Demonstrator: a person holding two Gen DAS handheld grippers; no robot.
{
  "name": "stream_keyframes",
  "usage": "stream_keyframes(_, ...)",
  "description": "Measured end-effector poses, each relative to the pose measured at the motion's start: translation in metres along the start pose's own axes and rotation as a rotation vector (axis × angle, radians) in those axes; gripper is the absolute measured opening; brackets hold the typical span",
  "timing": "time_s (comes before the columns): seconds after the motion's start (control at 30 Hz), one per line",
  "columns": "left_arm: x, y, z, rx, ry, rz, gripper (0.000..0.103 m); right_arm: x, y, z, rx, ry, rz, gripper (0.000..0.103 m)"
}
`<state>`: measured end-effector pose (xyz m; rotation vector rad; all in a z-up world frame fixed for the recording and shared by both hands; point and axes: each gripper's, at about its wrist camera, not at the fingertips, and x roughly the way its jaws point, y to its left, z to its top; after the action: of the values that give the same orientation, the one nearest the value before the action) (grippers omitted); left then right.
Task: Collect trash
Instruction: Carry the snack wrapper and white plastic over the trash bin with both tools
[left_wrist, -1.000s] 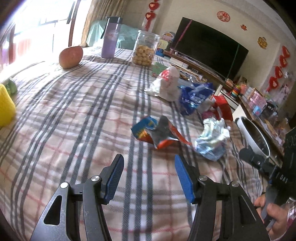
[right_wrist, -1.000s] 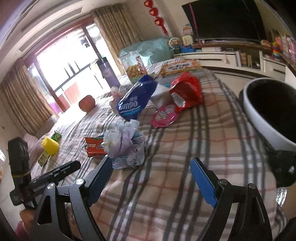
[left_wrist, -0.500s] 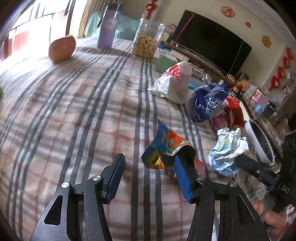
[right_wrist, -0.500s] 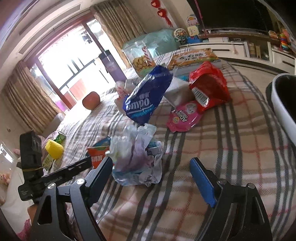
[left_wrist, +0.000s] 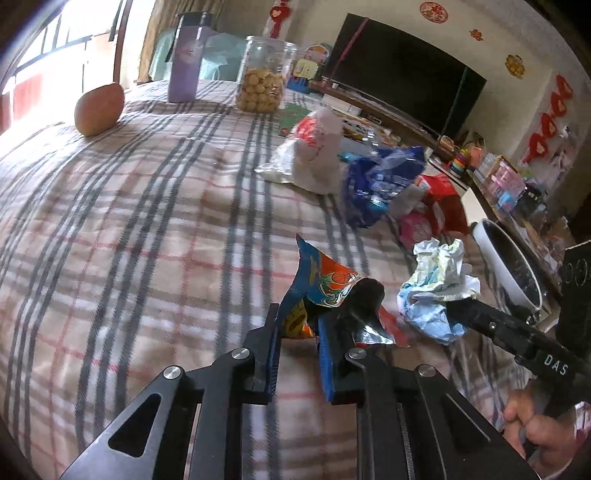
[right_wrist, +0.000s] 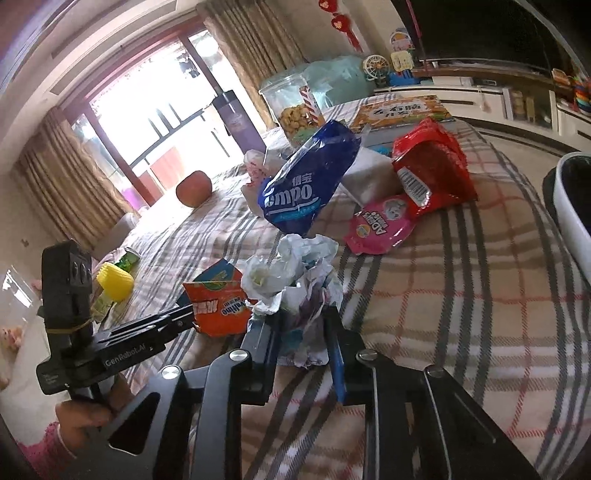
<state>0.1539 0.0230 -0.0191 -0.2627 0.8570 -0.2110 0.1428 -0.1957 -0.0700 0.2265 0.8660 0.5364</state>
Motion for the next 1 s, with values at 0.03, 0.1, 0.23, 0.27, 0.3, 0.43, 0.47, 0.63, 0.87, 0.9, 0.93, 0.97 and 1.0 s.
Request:
stream_keyframes(0.03,-0.001,-0.003,-0.001,0.005,-0.002,-0.006,0.016,-0.004,-0.002,0.000,0.005,-0.004,0.000,0.024)
stream_keyframes(0.1,-0.005,-0.010,-0.001,0.018,-0.010,-0.012,0.016,-0.010,-0.006,0.000,0.014,-0.013,-0.003,0.024)
stream_keyframes(0.23,-0.008,-0.024,-0.001,0.036,-0.021,-0.042,0.016,-0.027,-0.018,0.001,0.036,-0.043,-0.010,0.023)
stream_keyframes(0.27,-0.008,-0.027,-0.001,0.040,-0.021,-0.050,0.016,-0.032,-0.022,0.001,0.045,-0.053,-0.014,0.023)
stream_keyframes(0.3,-0.009,-0.030,-0.003,0.044,-0.020,-0.056,0.016,-0.036,-0.025,0.001,0.049,-0.060,-0.016,0.023)
stream_keyframes(0.43,-0.005,-0.044,-0.005,0.054,-0.008,-0.083,0.016,-0.055,-0.039,-0.001,0.074,-0.095,-0.040,0.023)
stream_keyframes(0.47,-0.003,-0.049,-0.005,0.062,-0.005,-0.091,0.016,-0.060,-0.042,-0.001,0.081,-0.103,-0.048,0.023)
stream_keyframes(0.63,0.002,-0.074,-0.003,0.098,-0.001,-0.120,0.016,-0.082,-0.060,-0.002,0.110,-0.141,-0.084,0.023)
stream_keyframes(0.87,0.011,-0.107,0.001,0.154,0.006,-0.159,0.016,-0.110,-0.082,-0.004,0.139,-0.189,-0.131,0.023)
stream_keyframes(0.9,0.014,-0.111,0.003,0.160,0.007,-0.164,0.016,-0.114,-0.085,-0.005,0.143,-0.193,-0.136,0.023)
stream_keyframes(0.93,0.016,-0.114,0.004,0.165,0.008,-0.168,0.016,-0.117,-0.088,-0.005,0.148,-0.198,-0.141,0.023)
stream_keyframes(0.97,0.019,-0.118,0.005,0.171,0.010,-0.173,0.016,-0.120,-0.091,-0.005,0.153,-0.203,-0.148,0.023)
stream_keyframes(1.0,0.021,-0.122,0.006,0.177,0.011,-0.178,0.016,-0.123,-0.094,-0.006,0.156,-0.207,-0.153,0.023)
